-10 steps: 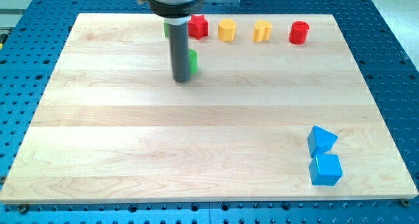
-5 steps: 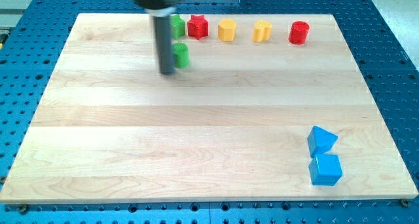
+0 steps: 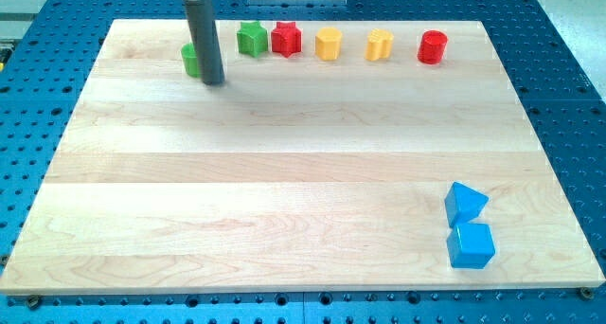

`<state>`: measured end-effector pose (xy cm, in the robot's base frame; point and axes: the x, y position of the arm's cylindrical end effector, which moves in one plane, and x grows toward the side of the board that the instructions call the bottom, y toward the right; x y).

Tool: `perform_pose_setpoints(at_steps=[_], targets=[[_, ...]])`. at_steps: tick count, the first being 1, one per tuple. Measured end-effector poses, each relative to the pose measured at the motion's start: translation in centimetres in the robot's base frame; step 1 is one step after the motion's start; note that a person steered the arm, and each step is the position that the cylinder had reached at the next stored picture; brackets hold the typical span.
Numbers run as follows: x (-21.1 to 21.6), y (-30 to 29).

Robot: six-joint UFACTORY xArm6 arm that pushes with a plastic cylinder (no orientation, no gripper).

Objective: Move the green circle to the left of the green star

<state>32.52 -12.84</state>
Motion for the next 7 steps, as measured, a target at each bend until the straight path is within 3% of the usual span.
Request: perform_pose_setpoints(at_steps=[1,3,7], targets=[[0.7,-3.7],[-4.6,-3.2],[-7.2,-3.0]])
